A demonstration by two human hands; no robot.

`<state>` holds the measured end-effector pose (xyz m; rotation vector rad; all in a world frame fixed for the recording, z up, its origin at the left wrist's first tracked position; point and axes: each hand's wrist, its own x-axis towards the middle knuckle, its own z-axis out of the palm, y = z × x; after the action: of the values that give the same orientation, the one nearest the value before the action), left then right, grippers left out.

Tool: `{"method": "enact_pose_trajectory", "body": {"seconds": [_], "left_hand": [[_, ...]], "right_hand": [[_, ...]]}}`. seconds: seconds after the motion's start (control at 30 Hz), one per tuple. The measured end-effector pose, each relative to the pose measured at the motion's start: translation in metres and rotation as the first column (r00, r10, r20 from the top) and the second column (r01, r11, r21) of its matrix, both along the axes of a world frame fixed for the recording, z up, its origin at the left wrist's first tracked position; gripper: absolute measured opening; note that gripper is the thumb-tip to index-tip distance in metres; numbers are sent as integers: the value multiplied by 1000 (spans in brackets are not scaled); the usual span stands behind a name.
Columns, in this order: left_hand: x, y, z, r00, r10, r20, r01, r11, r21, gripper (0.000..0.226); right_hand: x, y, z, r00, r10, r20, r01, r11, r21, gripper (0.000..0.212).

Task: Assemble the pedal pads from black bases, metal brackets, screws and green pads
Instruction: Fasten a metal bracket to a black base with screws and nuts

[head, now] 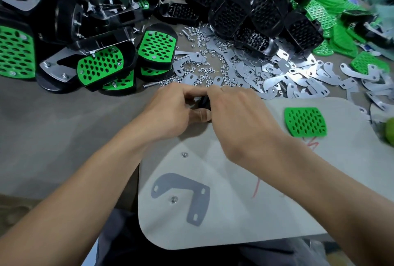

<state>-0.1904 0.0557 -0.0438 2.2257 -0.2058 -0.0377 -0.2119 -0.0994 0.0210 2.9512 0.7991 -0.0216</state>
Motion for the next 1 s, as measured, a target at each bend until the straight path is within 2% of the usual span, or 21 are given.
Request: {"method": "enact_pose_trajectory", "body": {"seconds": [0.1, 0.2, 0.37, 0.53, 0.63, 0.77, 0.87, 1.0], "left_hand": [[0, 2, -1, 1000, -18, 0, 18, 1000, 13, 42], [0, 2, -1, 1000, -28, 0, 28, 999, -20, 44], [-1, -1, -1, 999, -10, -43, 7, 998, -64, 57], [1, 0, -4, 999, 1, -34, -3, 999, -46, 59], [1, -1, -4, 999, -5, -40, 2, 997, -81, 55], [-1, -3, -2, 999, -3, -36, -1, 995, -103, 53], [-1, -3, -1, 999, -17, -38, 13, 993, -115, 50], [1, -2, -5, 999, -41, -20, 38, 991, -127, 47]], "right_hand": [[9, -12, 5, 994, 107, -27, -106, 993, 45, 40], [15, -17, 6, 970, 242, -28, -241, 970, 35, 27], [8, -20, 6, 946, 325, -10, -325, 942, -81, 51], [8, -20, -4, 962, 273, 26, -272, 961, -48, 26], [6, -17, -7, 976, 219, 14, -218, 975, -40, 29], [-1, -8, -8, 988, 151, 42, -146, 984, -104, 30], [3, -8, -2, 980, 195, 37, -190, 976, -101, 36], [16, -10, 13, 943, 333, -4, -330, 930, -160, 17]]}}
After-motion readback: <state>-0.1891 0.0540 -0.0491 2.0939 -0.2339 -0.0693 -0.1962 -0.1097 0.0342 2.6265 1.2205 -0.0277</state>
